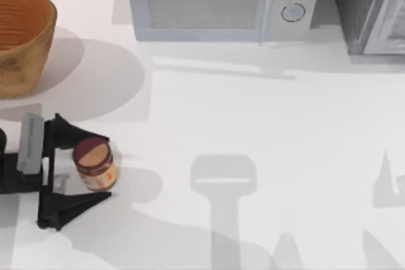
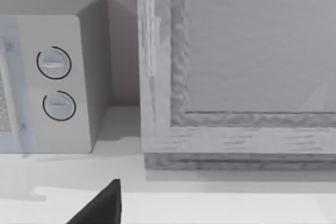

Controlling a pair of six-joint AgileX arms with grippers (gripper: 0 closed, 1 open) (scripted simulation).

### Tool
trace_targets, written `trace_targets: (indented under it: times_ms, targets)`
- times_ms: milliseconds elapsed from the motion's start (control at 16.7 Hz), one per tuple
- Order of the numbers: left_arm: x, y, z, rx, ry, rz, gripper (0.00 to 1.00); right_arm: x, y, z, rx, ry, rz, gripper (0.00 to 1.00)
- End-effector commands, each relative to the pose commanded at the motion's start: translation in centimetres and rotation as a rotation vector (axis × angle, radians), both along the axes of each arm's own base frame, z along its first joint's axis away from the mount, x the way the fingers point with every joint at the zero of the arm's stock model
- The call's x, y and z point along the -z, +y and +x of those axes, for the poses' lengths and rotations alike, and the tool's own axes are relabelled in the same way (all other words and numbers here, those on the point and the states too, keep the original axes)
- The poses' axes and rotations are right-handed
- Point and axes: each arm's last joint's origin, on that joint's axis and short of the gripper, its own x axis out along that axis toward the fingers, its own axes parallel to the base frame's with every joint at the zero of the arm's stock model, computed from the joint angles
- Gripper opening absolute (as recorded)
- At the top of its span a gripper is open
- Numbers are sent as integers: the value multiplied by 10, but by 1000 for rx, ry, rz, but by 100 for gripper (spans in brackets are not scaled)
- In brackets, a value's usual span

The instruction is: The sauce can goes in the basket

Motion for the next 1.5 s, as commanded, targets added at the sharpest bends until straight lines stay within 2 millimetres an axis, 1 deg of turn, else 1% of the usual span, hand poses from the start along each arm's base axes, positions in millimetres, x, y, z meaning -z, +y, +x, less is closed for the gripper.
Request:
trace_targets:
  times_ms: [420,840,1500]
  targets:
    - [-1,-11,5,0,0,0,100,0,0,0,0,0,0,100]
    - [-2,-12,5,0,0,0,100,0,0,0,0,0,0,100]
    - [-2,-12,5,0,0,0,17,0,0,0,0,0,0,100]
